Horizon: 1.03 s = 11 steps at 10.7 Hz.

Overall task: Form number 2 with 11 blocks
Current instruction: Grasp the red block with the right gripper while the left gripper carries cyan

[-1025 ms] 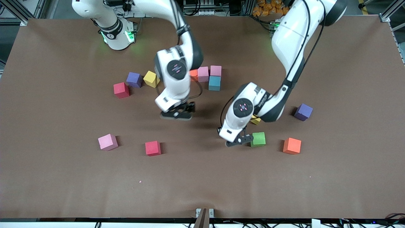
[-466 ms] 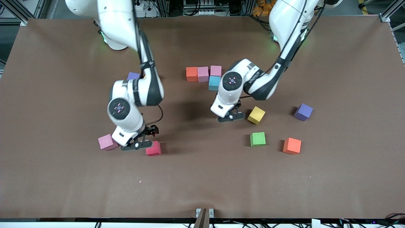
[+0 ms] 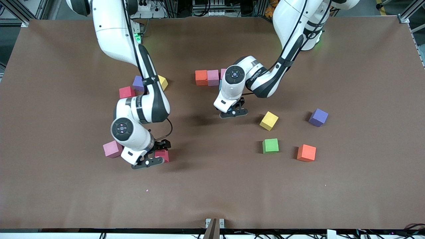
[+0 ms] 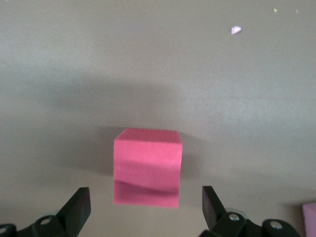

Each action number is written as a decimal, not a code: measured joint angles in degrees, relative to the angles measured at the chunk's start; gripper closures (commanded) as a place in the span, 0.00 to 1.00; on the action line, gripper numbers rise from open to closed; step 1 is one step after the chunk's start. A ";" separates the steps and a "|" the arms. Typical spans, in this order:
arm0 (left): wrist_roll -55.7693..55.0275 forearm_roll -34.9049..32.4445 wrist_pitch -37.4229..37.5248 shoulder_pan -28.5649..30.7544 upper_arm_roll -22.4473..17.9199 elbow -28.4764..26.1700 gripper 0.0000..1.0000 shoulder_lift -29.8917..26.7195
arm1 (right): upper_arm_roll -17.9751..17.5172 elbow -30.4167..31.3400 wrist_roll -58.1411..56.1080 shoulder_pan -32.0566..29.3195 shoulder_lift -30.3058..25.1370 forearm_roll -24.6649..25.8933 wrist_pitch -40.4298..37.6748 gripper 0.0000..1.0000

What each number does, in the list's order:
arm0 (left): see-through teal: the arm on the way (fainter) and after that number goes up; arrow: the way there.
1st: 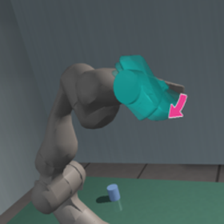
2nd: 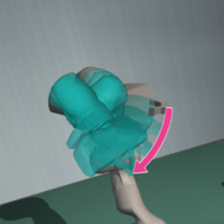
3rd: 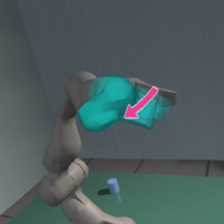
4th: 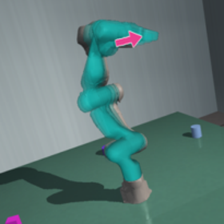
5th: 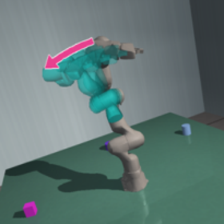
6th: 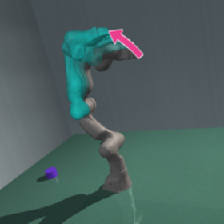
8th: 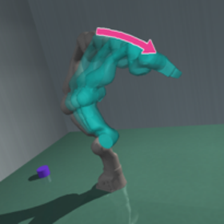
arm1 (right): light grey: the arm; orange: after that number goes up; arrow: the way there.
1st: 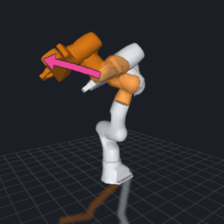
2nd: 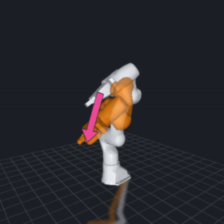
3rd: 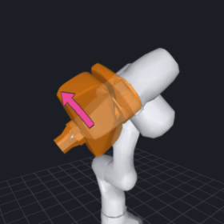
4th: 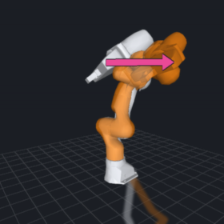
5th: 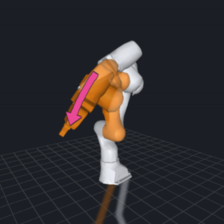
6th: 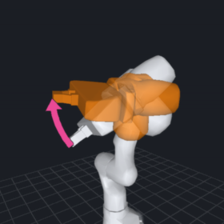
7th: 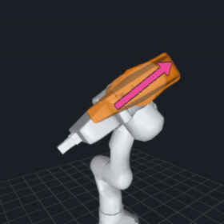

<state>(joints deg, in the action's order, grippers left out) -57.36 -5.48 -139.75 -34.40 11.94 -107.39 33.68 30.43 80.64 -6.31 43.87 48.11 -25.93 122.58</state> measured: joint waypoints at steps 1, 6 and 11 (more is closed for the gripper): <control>0.00 -0.31 0.00 -0.07 0.01 -0.14 0.58 -0.05 | 0.00 -1.59 0.10 -0.34 1.79 0.89 0.05 0.00; 0.97 -0.98 -0.44 -0.32 1.69 -0.82 0.59 -0.52 | -0.77 -3.76 2.22 -2.04 4.80 1.19 0.44 0.00; 4.64 -1.46 -1.08 -0.34 1.88 -1.40 0.61 -0.52 | -1.21 -3.74 2.67 -2.06 5.08 1.18 2.29 0.75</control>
<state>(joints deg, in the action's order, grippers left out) -52.73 -6.95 -140.83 -34.74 13.82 -108.79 33.16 29.22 76.90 -3.64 41.81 53.19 -24.75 124.87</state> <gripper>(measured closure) 0.396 0.194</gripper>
